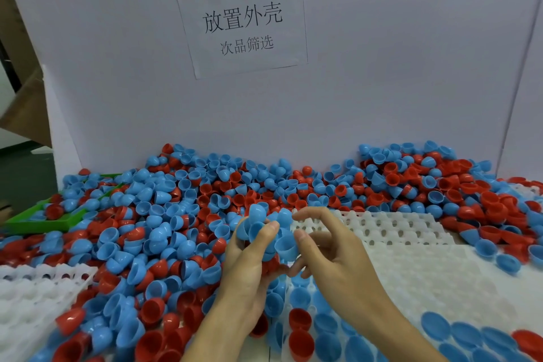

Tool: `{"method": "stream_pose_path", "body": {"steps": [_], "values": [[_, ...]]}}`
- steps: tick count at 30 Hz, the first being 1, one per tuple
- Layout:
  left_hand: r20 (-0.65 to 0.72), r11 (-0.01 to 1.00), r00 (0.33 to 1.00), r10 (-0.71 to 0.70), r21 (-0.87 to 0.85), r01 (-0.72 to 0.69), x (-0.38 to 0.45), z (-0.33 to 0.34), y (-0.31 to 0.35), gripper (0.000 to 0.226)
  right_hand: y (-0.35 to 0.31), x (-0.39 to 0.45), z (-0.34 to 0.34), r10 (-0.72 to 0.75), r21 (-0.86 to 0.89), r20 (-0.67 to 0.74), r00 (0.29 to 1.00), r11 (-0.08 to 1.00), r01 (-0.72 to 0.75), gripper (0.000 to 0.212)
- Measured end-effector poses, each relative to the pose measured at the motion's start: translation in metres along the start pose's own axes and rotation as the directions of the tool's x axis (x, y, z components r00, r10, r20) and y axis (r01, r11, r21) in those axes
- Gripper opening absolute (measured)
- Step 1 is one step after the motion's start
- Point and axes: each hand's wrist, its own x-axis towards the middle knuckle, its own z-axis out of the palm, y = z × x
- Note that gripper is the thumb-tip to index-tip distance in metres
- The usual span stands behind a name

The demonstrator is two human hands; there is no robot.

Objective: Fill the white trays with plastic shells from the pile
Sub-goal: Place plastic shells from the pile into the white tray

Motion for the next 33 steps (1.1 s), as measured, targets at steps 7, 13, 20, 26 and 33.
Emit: {"method": "stream_pose_path", "body": {"steps": [7,13,20,26,33], "values": [[0.144,0.999,0.989,0.018,0.036,-0.024,-0.004,0.003,0.002,0.025,0.002,0.006,-0.008,0.202,0.081,-0.014,0.979,0.976,-0.2,0.013],[0.149,1.0,0.989,-0.017,0.001,0.017,-0.006,0.007,0.003,0.035,0.008,0.007,-0.007,0.157,-0.077,-0.094,0.983,0.983,-0.164,0.01],[0.054,0.996,0.996,-0.066,-0.054,0.069,-0.006,0.006,0.007,0.059,0.009,0.01,-0.013,0.174,0.005,-0.161,0.972,0.985,-0.175,0.021],[0.026,0.987,0.996,-0.085,-0.134,0.088,-0.005,0.001,0.014,0.046,0.007,0.015,-0.044,0.284,0.209,-0.239,0.928,0.949,-0.236,0.018],[0.02,0.981,0.996,-0.092,-0.171,0.094,-0.007,0.0,0.018,0.038,0.008,0.025,-0.095,0.35,0.153,-0.243,0.905,0.935,-0.32,0.017]]}}
